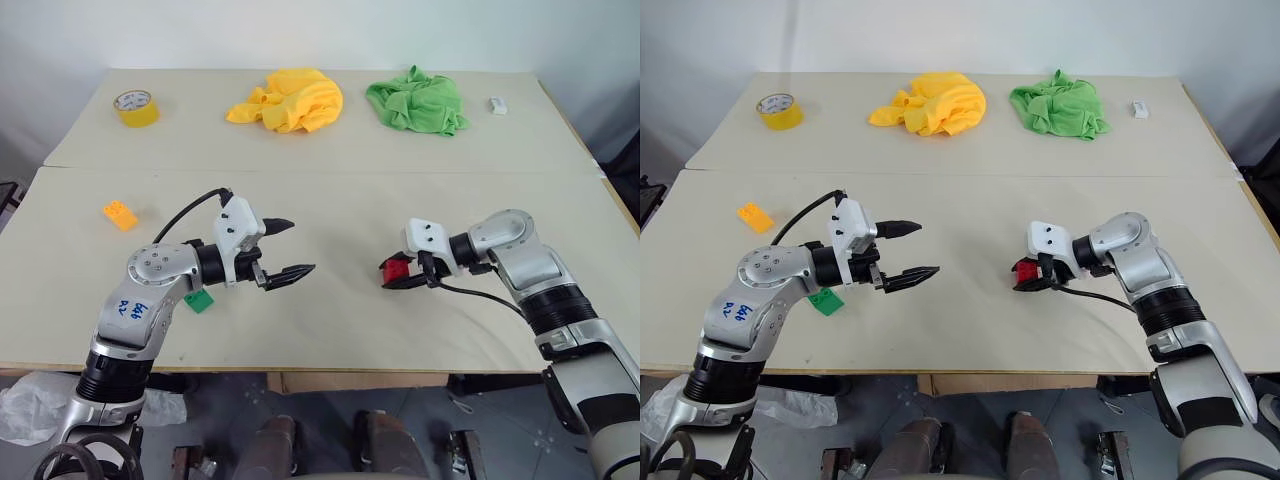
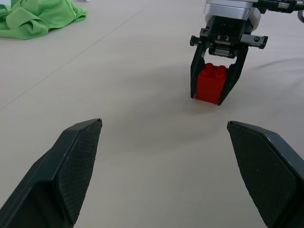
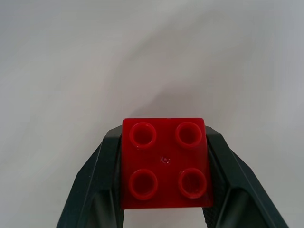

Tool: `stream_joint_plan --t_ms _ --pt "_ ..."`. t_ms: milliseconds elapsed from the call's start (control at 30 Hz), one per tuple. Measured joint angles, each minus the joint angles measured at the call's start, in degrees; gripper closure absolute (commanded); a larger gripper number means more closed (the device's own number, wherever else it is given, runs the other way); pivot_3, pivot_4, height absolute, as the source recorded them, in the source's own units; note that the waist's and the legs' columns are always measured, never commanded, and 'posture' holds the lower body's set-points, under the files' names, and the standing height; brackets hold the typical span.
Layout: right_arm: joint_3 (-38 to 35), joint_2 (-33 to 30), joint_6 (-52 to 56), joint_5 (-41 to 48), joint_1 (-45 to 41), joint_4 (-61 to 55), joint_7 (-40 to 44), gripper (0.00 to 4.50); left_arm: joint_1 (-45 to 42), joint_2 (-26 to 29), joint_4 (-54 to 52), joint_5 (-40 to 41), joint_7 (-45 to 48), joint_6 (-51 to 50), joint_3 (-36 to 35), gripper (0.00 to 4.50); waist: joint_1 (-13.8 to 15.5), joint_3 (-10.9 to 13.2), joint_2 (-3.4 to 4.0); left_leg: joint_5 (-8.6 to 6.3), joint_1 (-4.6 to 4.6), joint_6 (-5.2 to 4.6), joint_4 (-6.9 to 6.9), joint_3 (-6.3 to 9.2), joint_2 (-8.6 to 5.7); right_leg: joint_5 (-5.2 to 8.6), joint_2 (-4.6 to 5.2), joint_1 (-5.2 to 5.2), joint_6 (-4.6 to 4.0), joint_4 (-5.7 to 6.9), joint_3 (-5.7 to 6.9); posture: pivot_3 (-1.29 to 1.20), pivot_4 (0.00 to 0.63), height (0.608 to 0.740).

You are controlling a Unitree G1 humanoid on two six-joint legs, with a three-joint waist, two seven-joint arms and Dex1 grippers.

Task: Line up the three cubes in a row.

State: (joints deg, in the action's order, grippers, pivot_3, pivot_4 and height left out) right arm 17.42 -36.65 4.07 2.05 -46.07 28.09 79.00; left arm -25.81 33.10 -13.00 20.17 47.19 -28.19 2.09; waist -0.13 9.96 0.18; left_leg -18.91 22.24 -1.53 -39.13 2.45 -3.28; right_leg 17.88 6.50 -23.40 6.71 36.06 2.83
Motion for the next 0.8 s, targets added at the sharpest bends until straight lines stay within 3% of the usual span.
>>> stream_joint_plan --t_ms 233,467,600,700,800 --pt "-2.29 1.72 -0.94 1.78 1.91 -0.28 -0.94 0.03 0.32 3.07 0.26 0.2 1.48 0.14 -1.22 0.0 -0.06 0.0 0.0 0.0 0.0 0.0 0.03 0.01 0.01 0.0 -0.01 -0.01 0.0 0.0 0.0 0.0 0.15 0.74" --pt "-9.83 4.39 -6.68 11.96 2.44 -4.2 1.87 0.03 2.28 8.93 4.07 3.32 2.23 1.78 -14.47 0.0 -0.28 0.01 0.01 0.02 0.0 0.03 0.09 0.03 0.05 0.01 -0.03 -0.03 -0.01 -0.04 0.01 0.0 0.15 0.74" --pt "-14.38 5.37 -4.4 19.37 4.37 -8.95 2.77 0.03 13.37 12.31 4.59 5.97 3.23 3.18 -28.36 0.0 -0.82 0.0 0.01 0.01 -0.04 0.04 0.2 0.07 0.06 0.01 -0.01 -0.02 -0.03 -0.06 0.01 0.0 0.15 0.74" --pt "-16.66 8.86 -3.5 22.89 8.96 -12.84 0.43 0.03 24.03 10.61 10.17 7.73 3.44 6.13 -41.41 0.0 -1.47 0.0 0.01 0.0 -0.09 0.06 0.27 0.06 0.1 0.04 -0.02 0.0 -0.08 -0.06 0.02 0.0 0.15 0.74" --pt "-16.22 11.12 -2.81 23.37 13.08 -16.34 -1.86 0.03 31.8 8.38 15.63 8.56 3.14 7.72 -48.57 0.0 -1.32 0.01 0.02 0.0 -0.08 0.05 0.19 0.05 0.08 0.05 0.03 0.02 -0.08 -0.01 0.01 0.0 0.15 0.74"
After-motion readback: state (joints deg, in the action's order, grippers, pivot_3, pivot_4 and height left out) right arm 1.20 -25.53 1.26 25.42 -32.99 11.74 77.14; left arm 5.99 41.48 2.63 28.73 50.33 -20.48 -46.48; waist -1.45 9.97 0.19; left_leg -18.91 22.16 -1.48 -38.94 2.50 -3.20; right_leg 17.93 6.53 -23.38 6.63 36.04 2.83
